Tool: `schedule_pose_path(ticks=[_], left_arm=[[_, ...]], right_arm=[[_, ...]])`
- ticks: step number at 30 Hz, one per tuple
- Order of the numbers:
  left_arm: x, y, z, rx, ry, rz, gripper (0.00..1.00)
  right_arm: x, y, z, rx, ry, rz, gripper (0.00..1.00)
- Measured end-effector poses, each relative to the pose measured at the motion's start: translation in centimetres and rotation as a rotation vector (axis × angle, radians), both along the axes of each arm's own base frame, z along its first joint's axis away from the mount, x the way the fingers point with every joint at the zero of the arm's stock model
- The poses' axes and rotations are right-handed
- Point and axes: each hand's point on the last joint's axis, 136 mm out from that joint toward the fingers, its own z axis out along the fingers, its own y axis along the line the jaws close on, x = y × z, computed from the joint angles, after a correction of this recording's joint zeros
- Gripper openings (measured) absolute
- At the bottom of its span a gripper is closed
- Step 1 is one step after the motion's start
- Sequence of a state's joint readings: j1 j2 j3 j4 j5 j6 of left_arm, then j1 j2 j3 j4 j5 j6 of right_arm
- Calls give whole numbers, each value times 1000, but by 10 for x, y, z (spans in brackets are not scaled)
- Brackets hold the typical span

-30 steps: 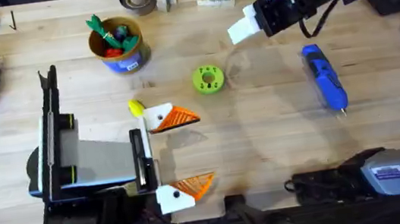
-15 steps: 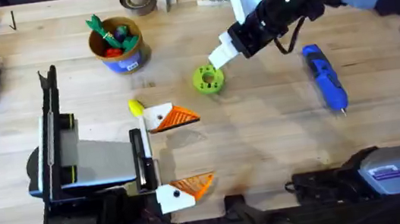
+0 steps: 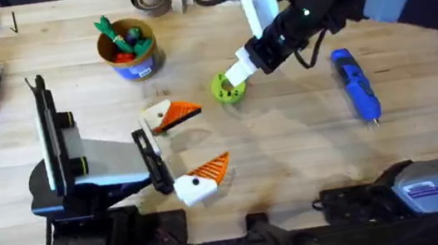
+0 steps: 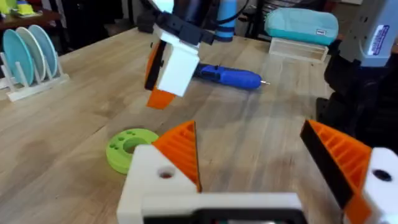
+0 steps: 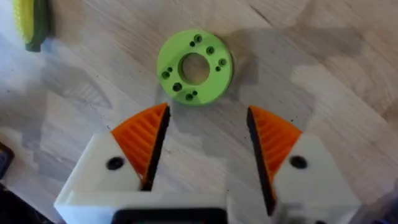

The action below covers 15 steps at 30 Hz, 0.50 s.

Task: Pick up the gripper from the table and insert it into the empty holder that is missing its gripper. Then pick up a screw, insert it into the mounting hole, and use the screwdriver to tighten it. Finally, clean up the table by picking up the vegetable and placing it into the bucket.

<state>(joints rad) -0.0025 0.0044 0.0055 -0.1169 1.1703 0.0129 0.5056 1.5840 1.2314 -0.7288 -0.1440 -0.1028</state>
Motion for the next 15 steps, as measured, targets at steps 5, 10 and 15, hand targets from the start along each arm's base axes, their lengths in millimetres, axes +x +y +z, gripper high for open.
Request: schedule_pose_path(ticks=[5,10,15], left_arm=[[3,1,0,3,-3,16,993],[3,1,0,4,-7,16,993],[3,1,0,4,-8,17,993]], right_arm=[[-6,15,-10,-2,15,45,794],[-13,28,-31,-27,62,84,793],[-20,45,-38,-29,56,131,763]])
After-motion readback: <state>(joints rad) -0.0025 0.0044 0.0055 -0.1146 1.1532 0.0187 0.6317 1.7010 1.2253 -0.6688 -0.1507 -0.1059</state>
